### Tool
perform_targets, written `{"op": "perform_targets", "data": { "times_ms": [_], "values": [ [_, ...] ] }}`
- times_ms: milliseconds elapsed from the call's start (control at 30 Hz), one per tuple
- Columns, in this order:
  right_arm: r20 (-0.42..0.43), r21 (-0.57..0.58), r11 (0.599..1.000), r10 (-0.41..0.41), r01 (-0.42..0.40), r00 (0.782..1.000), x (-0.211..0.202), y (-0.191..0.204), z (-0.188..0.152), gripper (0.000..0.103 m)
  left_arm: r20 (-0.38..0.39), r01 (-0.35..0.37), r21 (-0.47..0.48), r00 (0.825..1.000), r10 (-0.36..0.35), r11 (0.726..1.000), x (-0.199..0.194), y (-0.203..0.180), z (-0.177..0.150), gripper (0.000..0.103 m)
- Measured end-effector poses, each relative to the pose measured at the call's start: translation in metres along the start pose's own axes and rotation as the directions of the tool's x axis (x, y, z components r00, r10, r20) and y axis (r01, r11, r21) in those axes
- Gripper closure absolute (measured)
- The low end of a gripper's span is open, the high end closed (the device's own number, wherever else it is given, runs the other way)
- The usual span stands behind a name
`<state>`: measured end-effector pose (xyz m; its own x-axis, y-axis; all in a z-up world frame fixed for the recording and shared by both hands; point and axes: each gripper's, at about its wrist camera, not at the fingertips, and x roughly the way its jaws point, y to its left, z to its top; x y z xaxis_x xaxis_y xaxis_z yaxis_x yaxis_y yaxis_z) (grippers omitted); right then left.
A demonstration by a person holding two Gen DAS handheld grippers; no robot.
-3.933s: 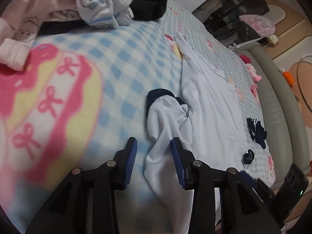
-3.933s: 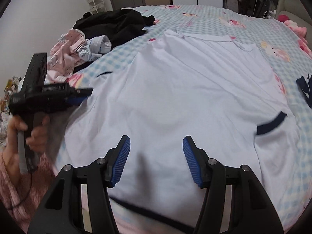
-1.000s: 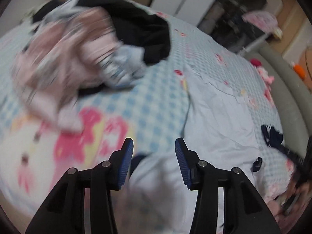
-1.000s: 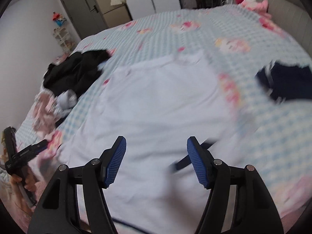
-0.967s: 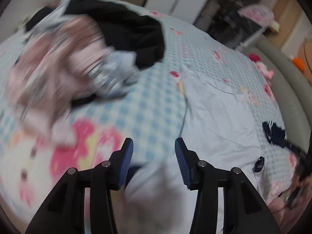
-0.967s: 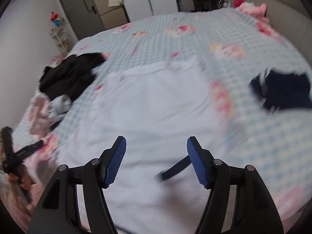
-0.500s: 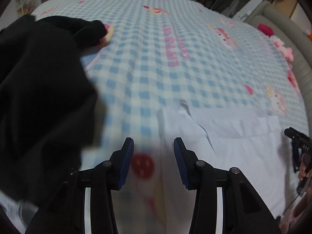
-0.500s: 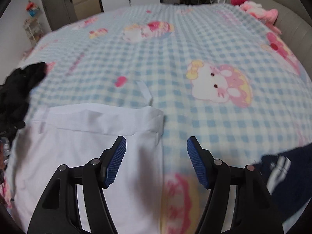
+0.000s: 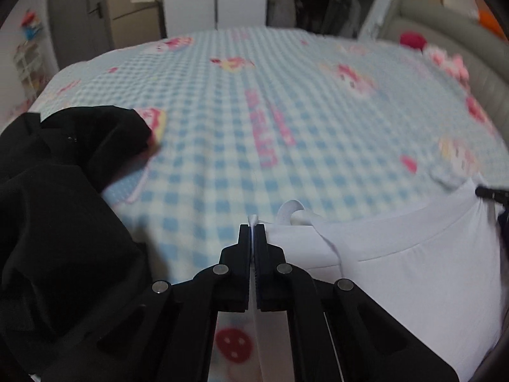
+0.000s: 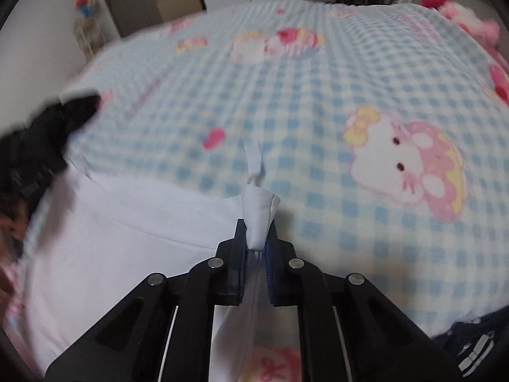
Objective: Fold clothes
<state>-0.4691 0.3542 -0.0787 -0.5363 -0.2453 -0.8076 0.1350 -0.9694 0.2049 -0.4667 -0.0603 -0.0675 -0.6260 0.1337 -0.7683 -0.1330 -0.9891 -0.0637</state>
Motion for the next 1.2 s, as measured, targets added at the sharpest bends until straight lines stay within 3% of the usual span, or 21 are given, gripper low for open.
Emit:
{"op": "perform_targets", "data": {
  "times_ms": [100,200,333,433,500,567,633,733,833,900,967,1067,1200],
  "values": [
    [0.017,0.093,0.995,0.027,-0.029,0.999,0.006,-0.017,0.002,0.095,-0.036,-0.009,-0.041,0.999,0.007,0.999,0.026,-0.001,0.008,0.101],
    [-0.001,0.165,0.986,0.029,-0.029,1.0,0.024,-0.031,0.002,0.095,-0.119,-0.048,-0.01,0.992,0.047,0.999,0.064,-0.011,-0.006,0.101],
    [-0.051,0.19,0.981,-0.017,0.027,0.999,0.063,-0.04,-0.011,0.094,-0.163,-0.09,0.024,0.982,0.093,0.996,0.089,-0.018,-0.016,0.097],
    [-0.066,0.205,0.979,-0.001,0.015,0.998,0.069,-0.044,-0.012,0.091,-0.211,-0.037,-0.023,0.977,0.032,0.999,0.079,-0.009,-0.006,0.091],
    [-0.058,0.236,0.971,0.045,-0.03,0.997,0.058,-0.047,-0.008,0.081,-0.208,-0.01,-0.058,0.978,-0.002,0.998,0.059,0.0,0.002,0.071],
    [-0.046,0.274,0.958,0.107,-0.09,0.993,0.042,-0.051,-0.002,0.079,-0.157,-0.022,-0.064,0.988,0.012,0.998,0.024,0.007,0.005,0.065],
    [-0.019,0.281,0.954,0.111,-0.101,0.994,0.017,-0.051,0.005,0.078,-0.117,0.002,-0.078,0.993,-0.011,0.997,-0.017,0.01,-0.002,0.065],
    [0.013,0.248,0.967,0.06,-0.061,0.998,-0.03,-0.035,0.007,0.074,-0.092,0.075,-0.023,0.993,-0.077,0.997,-0.079,-0.005,-0.037,0.065],
    [0.035,0.107,0.994,0.029,-0.032,0.999,-0.083,0.02,-0.014,0.074,-0.082,0.117,0.075,0.991,-0.11,0.99,-0.137,-0.037,-0.096,0.065],
    [0.047,0.011,1.0,0.025,-0.025,0.999,-0.122,0.068,-0.042,0.074,-0.08,0.172,0.078,0.983,-0.166,0.982,-0.164,-0.052,-0.133,0.065],
    [0.043,-0.021,0.996,0.082,-0.081,0.996,-0.153,0.111,-0.087,0.073,-0.101,0.216,0.056,0.973,-0.21,0.975,-0.177,-0.07,-0.173,0.065],
    [0.019,0.017,0.985,0.17,-0.17,0.985,-0.174,0.164,-0.167,0.073,-0.122,0.194,0.033,0.974,-0.189,0.98,-0.183,-0.094,-0.221,0.065],
    [-0.017,0.059,0.984,0.171,-0.17,0.985,-0.165,0.211,-0.257,0.073,-0.026,0.179,-0.16,0.982,-0.186,0.971,-0.208,-0.077,-0.268,0.065]
  ]
}}
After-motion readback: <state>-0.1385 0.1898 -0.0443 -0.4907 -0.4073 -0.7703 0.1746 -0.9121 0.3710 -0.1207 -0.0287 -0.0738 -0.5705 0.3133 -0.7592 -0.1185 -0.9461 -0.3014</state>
